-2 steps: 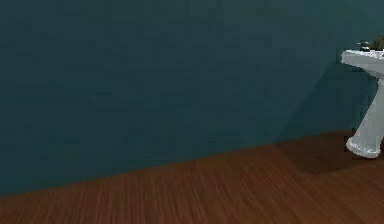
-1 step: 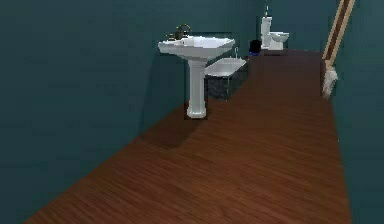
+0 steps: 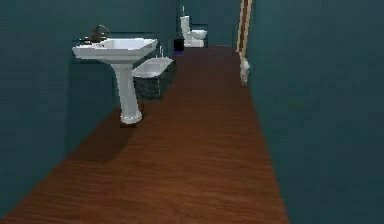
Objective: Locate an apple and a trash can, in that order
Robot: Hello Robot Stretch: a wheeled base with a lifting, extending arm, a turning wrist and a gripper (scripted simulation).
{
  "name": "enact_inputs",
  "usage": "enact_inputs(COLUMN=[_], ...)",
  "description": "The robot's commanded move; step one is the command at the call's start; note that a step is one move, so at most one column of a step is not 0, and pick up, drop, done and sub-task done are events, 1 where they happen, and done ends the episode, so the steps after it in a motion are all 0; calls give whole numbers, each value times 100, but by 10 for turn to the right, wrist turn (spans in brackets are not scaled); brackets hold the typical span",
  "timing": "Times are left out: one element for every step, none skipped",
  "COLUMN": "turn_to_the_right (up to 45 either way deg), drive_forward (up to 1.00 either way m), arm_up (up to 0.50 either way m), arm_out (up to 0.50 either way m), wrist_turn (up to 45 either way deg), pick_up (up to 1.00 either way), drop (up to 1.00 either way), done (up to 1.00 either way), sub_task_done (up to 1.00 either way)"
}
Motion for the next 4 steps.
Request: enact_inputs(turn_to_the_right=[0, 0, 0, 30], drive_forward=[100, 100, 100, 0], arm_up=[0, 0, 0, 0], arm_out=[0, 0, 0, 0], wrist_turn=[0, 0, 0, 0], pick_up=[0, 0, 0, 0], drop=[0, 0, 0, 0], done=[0, 0, 0, 0], sub_task_done=[0, 0, 0, 0])
